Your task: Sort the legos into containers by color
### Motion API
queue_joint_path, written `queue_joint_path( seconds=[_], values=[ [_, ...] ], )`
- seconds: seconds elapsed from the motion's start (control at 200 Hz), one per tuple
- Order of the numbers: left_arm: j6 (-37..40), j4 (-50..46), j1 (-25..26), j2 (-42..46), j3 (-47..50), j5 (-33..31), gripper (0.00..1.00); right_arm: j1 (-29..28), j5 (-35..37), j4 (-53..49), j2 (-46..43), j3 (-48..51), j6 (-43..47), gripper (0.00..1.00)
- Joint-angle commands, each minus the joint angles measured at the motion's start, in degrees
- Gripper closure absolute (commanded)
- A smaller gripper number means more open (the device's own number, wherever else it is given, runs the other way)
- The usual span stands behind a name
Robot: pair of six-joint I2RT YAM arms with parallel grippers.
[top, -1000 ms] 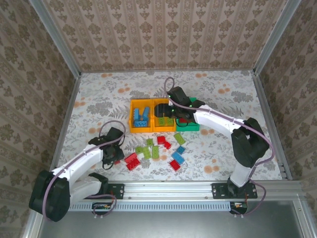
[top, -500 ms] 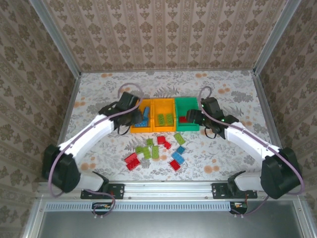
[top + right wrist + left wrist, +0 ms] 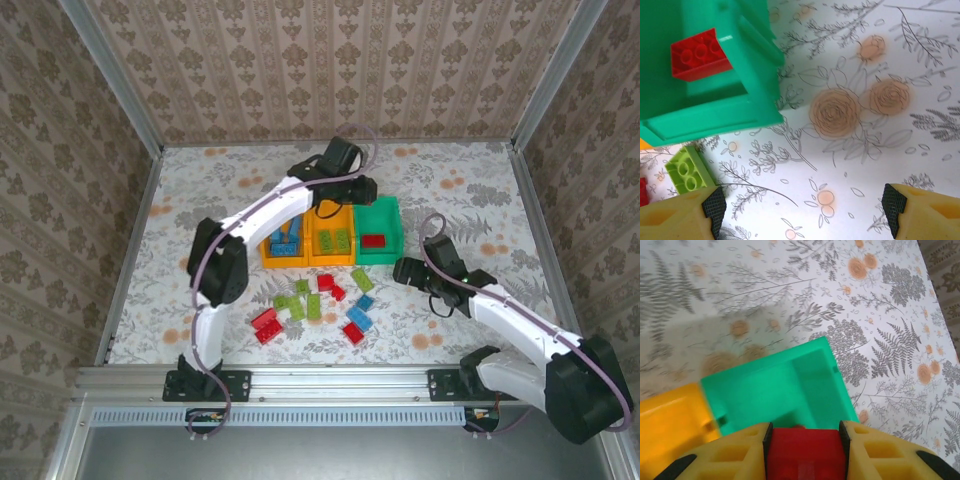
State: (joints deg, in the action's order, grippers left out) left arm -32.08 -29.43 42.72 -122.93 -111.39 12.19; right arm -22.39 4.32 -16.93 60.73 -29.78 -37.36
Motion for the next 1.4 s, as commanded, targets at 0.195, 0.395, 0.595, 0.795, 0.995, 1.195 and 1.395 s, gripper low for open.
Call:
queue_joint_path(
  seconds=[0.195, 0.395, 0.595, 0.795, 0.995, 1.195, 1.395],
  values=[
    [0.28, -3.97, 0.08, -8.72, -8.65, 5.56, 0.59, -2.17, -1.78, -0.49, -1.87, 1.39, -1.77, 0.16],
    [0.17, -4.13, 0.10, -8.56, -8.48, 5.85, 0.32, -8.99, 0.40, -1.75, -1.29, 0.56, -2.51, 0.16],
    [0.74, -2.34, 0.94, -4.75, -5.14, 4.85, 0.00, -19.07, 3.96, -3.65, -2.88, -0.65, -3.94, 0.20],
    [0.69, 2.86, 1.01, 3.86, 5.37, 2.94, 0.00, -30.13, 6.34, -5.65, -2.24, -0.72, -9.14, 0.22],
    [1.63, 4.59, 0.39, 11.93, 15.81, 1.22, 0.00, -42.31, 9.14, -4.95, 3.69, -2.57, -13.99, 0.22],
    [-0.04, 8.10, -1.01, 18.79, 25.73, 0.68, 0.00, -47.44, 10.21, -6.17, 11.90, -6.92, -15.36, 0.21],
    [-0.61, 8.29, -1.75, 22.67, 30.83, -0.49, 0.00, -48.09, 9.87, -6.15, 14.87, -7.81, -17.08, 0.21]
  ],
)
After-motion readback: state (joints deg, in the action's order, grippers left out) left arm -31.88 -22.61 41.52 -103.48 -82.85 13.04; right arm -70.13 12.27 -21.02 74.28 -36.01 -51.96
